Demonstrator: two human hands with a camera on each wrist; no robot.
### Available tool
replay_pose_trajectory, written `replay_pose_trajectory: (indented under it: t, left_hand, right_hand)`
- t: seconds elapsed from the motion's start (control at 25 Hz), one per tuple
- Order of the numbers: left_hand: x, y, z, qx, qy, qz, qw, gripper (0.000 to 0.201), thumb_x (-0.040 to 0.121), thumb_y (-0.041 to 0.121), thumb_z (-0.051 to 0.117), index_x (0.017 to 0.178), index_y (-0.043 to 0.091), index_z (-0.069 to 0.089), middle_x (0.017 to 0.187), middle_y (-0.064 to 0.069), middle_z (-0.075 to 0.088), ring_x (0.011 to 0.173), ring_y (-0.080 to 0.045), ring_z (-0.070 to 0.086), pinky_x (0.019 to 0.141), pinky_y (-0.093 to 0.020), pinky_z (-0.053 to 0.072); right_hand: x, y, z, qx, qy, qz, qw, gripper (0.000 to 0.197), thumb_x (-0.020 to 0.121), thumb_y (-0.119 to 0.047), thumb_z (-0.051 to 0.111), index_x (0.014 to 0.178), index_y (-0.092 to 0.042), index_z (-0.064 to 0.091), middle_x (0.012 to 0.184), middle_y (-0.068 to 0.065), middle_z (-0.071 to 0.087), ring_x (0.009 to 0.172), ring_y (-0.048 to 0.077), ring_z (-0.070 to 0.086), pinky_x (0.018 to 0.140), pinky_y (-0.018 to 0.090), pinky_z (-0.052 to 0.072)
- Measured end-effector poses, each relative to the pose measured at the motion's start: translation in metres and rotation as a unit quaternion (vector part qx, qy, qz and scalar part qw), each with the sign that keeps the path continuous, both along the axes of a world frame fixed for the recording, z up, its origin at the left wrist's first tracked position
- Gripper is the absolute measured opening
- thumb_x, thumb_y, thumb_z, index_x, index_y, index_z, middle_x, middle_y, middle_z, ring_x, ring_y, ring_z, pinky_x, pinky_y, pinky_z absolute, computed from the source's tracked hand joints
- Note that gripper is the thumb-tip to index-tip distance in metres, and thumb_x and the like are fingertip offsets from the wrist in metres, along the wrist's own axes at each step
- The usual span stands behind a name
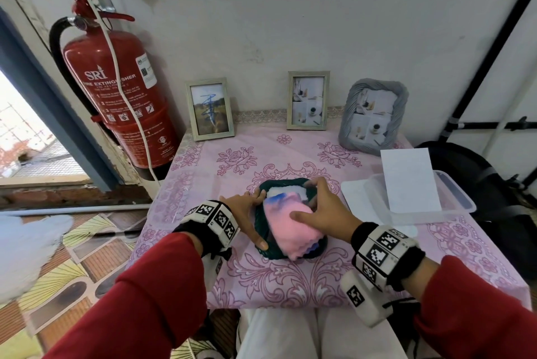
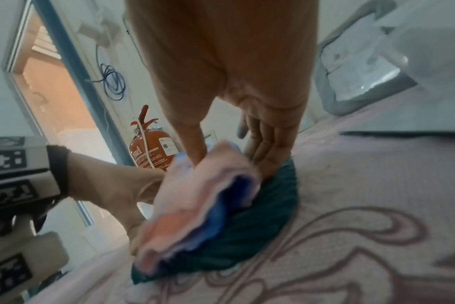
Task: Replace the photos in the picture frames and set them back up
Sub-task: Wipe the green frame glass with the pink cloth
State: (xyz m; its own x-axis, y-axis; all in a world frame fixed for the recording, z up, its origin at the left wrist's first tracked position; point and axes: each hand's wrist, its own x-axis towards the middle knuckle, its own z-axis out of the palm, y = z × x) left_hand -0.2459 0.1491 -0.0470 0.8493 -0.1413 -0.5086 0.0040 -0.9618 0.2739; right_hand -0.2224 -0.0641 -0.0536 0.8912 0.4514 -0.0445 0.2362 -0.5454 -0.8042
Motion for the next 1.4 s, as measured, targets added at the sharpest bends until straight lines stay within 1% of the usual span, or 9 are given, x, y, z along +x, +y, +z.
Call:
replay_pose_trajectory:
  t: [0.16,0.32,0.48,0.6,0.84,0.92,1.04,1.2,1.4]
  left_hand:
    - [0.002,0.004,-0.005,-0.001,0.000,0.012,1.000,0.127,0.060,0.049,0.083,0.150,0.022,-0.002,0.159,0.001,-0.004,0.147,-0.016,-0.001,0.117,-0.031,0.006]
    - [0.003,0.006,-0.007,0.004,0.007,0.012,1.000,0.128,0.059,0.053,0.081,0.149,0.025,-0.006,0.159,0.002,-0.006,0.146,-0.016,-0.004,0.118,-0.033,0.004]
    - [0.002,0.003,-0.006,-0.002,0.005,0.013,1.000,0.126,0.062,0.050,0.081,0.150,0.023,-0.006,0.159,0.001,-0.006,0.146,-0.016,-0.005,0.118,-0.035,0.003]
    - [0.000,0.003,-0.004,-0.004,0.005,0.011,1.000,0.125,0.063,0.048,0.081,0.150,0.022,-0.005,0.159,0.000,-0.006,0.146,-0.017,-0.006,0.118,-0.035,0.003]
    - [0.001,0.003,-0.001,0.006,0.013,0.010,1.000,0.126,0.061,0.052,0.080,0.150,0.025,-0.005,0.159,-0.002,-0.006,0.147,-0.018,-0.004,0.118,-0.037,0.006]
    - [0.001,0.004,-0.004,0.004,0.013,0.009,1.000,0.126,0.061,0.052,0.081,0.149,0.025,-0.005,0.159,0.000,-0.006,0.146,-0.017,-0.005,0.118,-0.038,0.006]
    - [0.001,0.005,-0.006,0.000,0.012,0.008,1.000,0.127,0.061,0.052,0.081,0.149,0.025,-0.006,0.159,0.003,-0.007,0.146,-0.015,-0.007,0.118,-0.038,0.004]
    - [0.003,0.006,-0.007,-0.001,0.014,0.008,1.000,0.127,0.060,0.053,0.081,0.149,0.026,-0.006,0.158,0.003,-0.009,0.146,-0.014,-0.009,0.119,-0.038,0.004]
    - [0.002,0.005,-0.008,-0.011,0.011,0.012,1.000,0.128,0.060,0.051,0.081,0.149,0.025,-0.006,0.158,0.003,-0.008,0.146,-0.014,-0.010,0.120,-0.039,0.003]
  right_hand:
    - [0.005,0.003,0.000,0.087,0.044,-0.013,0.995,0.066,0.077,0.000,0.063,0.129,-0.021,0.028,0.081,-0.003,0.049,0.076,0.016,0.054,0.066,0.021,0.045]
    - [0.009,0.001,-0.004,0.056,0.071,-0.044,0.995,0.035,0.084,-0.015,0.064,0.112,-0.013,0.043,0.097,-0.002,0.051,0.078,0.011,0.047,0.063,0.018,0.037]
    - [0.008,-0.002,-0.004,0.085,0.070,0.004,0.994,0.017,0.083,0.000,0.062,0.095,-0.008,0.054,0.098,0.002,0.056,0.088,0.019,0.050,0.075,0.022,0.041]
    - [0.010,0.003,0.003,0.123,0.090,0.036,0.988,0.034,0.086,0.011,0.046,0.112,-0.004,0.062,0.112,0.004,0.059,0.104,0.013,0.052,0.086,0.019,0.042]
    - [0.021,0.012,-0.004,0.263,0.145,-0.001,0.954,0.055,0.087,0.009,0.053,0.135,-0.017,0.044,0.130,0.010,0.051,0.115,0.024,0.051,0.101,0.039,0.046]
    - [0.022,0.012,-0.011,0.205,0.121,0.024,0.971,0.054,0.085,0.009,0.056,0.133,-0.013,0.047,0.133,0.013,0.049,0.119,0.027,0.049,0.103,0.040,0.044]
    - [0.023,0.015,-0.019,0.032,-0.015,0.058,0.998,0.050,0.082,0.001,0.060,0.129,-0.014,0.051,0.132,0.015,0.044,0.125,0.027,0.041,0.109,0.034,0.032]
    - [0.024,0.019,-0.015,-0.138,-0.220,0.081,0.962,0.044,0.082,-0.010,0.059,0.125,-0.018,0.058,0.135,0.008,0.037,0.125,0.024,0.031,0.104,0.029,0.026]
    - [0.020,0.021,-0.014,-0.112,-0.135,0.172,0.969,0.037,0.096,-0.007,0.041,0.130,-0.005,0.053,0.132,0.012,0.049,0.126,0.024,0.040,0.108,0.025,0.024]
